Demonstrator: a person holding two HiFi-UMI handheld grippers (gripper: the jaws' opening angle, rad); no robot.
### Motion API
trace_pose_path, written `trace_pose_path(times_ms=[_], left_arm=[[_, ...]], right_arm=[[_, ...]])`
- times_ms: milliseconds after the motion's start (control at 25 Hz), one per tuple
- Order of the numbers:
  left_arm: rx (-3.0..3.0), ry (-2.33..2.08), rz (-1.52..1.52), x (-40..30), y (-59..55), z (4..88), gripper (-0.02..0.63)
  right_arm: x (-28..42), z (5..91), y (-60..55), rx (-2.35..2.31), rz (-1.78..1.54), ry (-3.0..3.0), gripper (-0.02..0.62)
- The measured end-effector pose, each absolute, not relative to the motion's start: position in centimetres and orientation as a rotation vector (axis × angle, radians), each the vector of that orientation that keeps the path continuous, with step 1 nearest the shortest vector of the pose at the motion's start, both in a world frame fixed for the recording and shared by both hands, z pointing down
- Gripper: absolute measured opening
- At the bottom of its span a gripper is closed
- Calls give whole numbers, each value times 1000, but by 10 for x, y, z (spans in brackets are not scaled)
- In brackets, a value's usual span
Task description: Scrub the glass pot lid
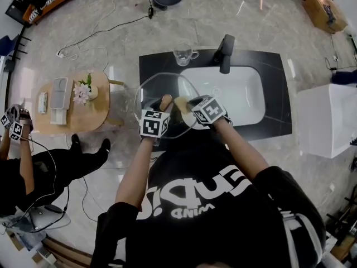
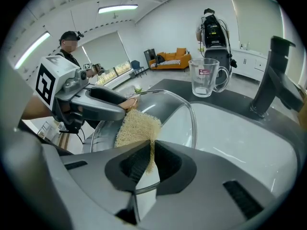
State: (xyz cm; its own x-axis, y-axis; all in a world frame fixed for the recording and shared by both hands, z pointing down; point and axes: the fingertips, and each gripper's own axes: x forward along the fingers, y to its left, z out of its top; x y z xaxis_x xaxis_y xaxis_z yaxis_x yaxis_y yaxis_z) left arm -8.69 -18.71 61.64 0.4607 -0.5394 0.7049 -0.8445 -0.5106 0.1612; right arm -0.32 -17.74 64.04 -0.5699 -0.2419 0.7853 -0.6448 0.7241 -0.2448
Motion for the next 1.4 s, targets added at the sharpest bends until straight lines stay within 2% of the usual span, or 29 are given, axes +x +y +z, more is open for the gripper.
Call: trace_pose_path(times_ms=[520,1400], left_arm=[[2214,-1149,811,-87,-188,617,184],[2192,-1132,787,-89,-189,619,184]], right_arm=[[-15,638,-222,658,568,-2135,25],[-73,633,-264,422,365,-2093,25]])
